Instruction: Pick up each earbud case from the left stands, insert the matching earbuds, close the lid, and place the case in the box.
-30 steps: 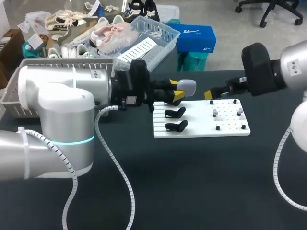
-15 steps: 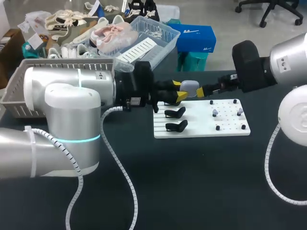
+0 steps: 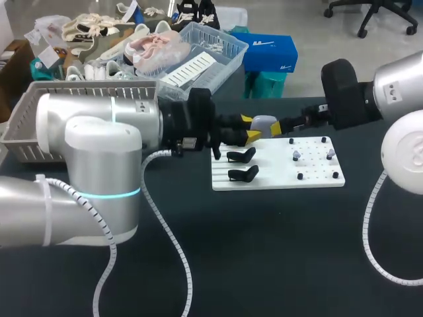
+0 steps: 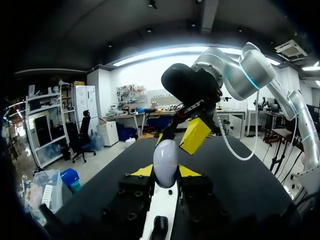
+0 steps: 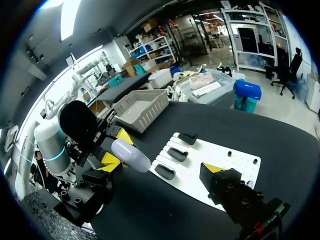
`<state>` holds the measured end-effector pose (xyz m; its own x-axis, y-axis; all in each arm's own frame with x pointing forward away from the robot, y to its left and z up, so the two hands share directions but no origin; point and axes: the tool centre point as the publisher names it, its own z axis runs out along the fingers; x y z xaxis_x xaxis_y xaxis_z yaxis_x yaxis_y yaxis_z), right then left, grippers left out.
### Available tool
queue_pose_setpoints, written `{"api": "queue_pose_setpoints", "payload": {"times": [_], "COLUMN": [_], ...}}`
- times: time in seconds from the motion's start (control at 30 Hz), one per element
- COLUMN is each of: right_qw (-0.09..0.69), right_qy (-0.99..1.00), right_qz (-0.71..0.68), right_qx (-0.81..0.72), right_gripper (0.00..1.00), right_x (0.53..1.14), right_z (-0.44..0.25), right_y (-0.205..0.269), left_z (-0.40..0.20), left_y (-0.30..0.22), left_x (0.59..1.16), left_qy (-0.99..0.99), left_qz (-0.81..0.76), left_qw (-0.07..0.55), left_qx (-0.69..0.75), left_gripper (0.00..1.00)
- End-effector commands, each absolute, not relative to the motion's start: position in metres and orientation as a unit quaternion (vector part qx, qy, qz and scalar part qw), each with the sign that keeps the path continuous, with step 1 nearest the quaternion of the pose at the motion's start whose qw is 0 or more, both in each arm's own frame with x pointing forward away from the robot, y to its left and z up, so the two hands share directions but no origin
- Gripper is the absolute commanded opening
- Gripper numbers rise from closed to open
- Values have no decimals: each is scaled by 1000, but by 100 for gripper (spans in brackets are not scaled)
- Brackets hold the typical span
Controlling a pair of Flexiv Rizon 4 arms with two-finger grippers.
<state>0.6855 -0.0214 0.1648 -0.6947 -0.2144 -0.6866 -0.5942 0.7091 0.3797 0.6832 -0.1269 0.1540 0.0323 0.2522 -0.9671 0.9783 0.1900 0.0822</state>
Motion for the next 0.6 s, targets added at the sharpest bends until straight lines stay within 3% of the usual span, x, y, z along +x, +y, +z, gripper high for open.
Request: {"api": "queue_pose_setpoints", "payload": {"times": [0.03,0.6], "right_qw": [310,319], "right_qy": [864,865], "right_qz": [317,309], "right_qx": [-239,-233], "right_gripper": [100,100], "right_x": [687,688], "right_z": [165,172], "right_y": [-22,-26], "left_z": [152,146], "left_y": [-126,-122], "left_x": [680,670], "left_qy": [590,580], "left_qz": [-366,-369], "left_qw": [497,492], "left_qx": [521,534], "left_gripper": [0,0]}}
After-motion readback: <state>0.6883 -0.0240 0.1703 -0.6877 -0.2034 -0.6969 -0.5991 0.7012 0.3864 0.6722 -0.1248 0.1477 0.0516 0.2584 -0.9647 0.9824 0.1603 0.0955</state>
